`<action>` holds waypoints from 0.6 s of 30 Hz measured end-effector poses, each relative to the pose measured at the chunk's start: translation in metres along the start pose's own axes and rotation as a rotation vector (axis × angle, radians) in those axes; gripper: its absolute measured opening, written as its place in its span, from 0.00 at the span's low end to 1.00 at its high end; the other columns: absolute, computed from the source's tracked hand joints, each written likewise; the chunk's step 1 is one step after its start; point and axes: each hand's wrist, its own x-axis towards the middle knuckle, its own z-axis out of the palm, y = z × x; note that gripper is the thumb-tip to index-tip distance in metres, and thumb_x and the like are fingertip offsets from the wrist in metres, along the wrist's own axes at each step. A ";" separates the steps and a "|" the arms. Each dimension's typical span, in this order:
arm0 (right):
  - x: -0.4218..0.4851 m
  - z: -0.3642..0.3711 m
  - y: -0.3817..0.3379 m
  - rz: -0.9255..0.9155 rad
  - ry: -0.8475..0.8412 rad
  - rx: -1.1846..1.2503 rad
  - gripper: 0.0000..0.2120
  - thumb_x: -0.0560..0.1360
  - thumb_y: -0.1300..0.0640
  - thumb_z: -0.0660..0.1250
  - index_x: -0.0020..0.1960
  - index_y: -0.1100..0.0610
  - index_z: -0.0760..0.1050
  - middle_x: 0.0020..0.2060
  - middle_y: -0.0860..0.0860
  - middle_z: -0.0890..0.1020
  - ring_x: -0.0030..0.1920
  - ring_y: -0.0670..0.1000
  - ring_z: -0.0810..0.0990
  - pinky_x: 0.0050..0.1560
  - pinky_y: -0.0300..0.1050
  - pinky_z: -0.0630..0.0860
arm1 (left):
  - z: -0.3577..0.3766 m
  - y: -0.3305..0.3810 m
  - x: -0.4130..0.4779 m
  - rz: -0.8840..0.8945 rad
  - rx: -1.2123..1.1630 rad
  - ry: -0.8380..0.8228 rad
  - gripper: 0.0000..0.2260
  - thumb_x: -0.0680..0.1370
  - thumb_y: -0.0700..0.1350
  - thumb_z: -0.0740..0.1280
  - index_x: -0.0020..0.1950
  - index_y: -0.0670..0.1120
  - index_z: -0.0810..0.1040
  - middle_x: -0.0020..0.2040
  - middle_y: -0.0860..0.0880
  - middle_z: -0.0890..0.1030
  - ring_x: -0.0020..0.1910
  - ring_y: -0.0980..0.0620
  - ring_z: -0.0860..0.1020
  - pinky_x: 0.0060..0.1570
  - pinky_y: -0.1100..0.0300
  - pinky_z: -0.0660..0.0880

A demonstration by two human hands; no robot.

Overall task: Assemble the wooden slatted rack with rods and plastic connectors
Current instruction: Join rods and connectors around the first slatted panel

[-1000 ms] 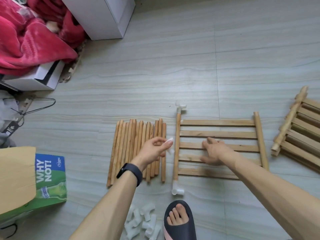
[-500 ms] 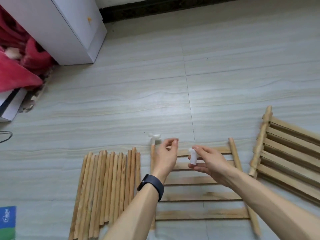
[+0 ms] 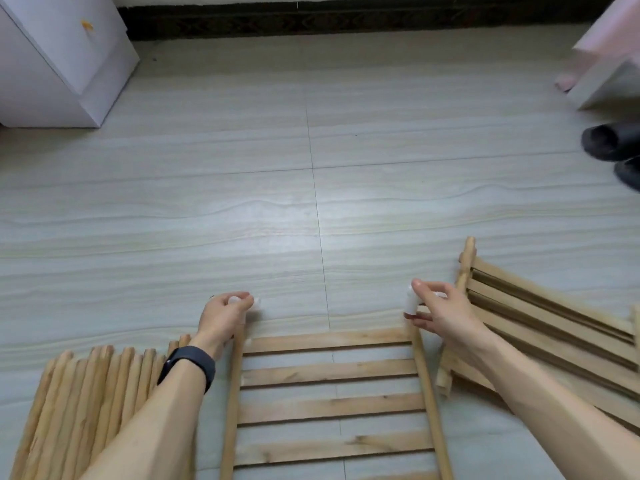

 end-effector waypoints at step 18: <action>0.019 -0.007 -0.019 0.217 -0.166 0.234 0.16 0.82 0.50 0.66 0.65 0.58 0.75 0.55 0.58 0.85 0.46 0.58 0.86 0.47 0.48 0.78 | -0.010 0.006 -0.002 0.005 0.086 -0.046 0.08 0.79 0.48 0.72 0.56 0.47 0.81 0.59 0.47 0.78 0.55 0.49 0.76 0.51 0.53 0.73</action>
